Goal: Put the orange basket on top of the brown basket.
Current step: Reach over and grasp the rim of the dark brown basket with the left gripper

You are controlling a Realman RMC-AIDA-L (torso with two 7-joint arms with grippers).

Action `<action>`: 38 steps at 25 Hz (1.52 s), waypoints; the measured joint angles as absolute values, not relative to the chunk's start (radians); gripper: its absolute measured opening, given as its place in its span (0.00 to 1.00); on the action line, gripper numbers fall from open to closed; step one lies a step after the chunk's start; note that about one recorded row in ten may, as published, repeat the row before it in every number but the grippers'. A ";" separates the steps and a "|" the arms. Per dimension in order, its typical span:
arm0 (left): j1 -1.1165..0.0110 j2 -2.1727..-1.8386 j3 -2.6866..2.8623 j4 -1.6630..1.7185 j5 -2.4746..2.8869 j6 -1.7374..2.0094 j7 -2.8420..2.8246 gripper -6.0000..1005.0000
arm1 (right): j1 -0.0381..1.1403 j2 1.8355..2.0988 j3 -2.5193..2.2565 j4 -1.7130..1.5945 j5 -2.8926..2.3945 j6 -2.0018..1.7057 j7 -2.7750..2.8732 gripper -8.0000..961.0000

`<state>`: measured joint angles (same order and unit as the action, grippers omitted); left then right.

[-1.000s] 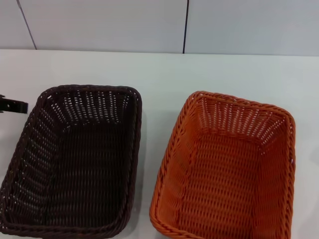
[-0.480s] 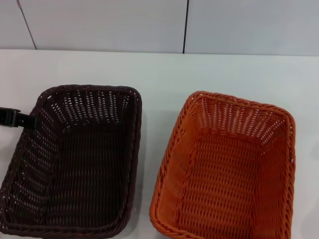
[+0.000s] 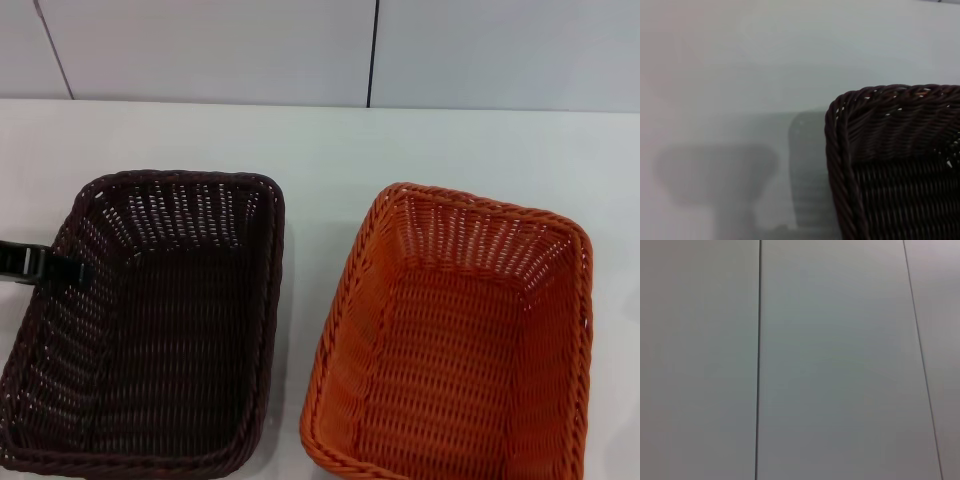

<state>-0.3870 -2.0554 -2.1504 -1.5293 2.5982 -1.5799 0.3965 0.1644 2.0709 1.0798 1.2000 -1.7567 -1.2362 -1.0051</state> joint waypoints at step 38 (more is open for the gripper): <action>-0.425 -2.052 -2.100 -1.405 2.676 -1.546 0.480 0.43 | 0.156 2.073 1.061 1.212 -1.761 -1.236 -1.005 0.63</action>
<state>-0.4254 -2.0516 -2.1002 -1.4052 2.6757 -1.5464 0.4798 0.1565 2.0726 1.0614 1.2118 -1.7612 -1.2364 -1.0047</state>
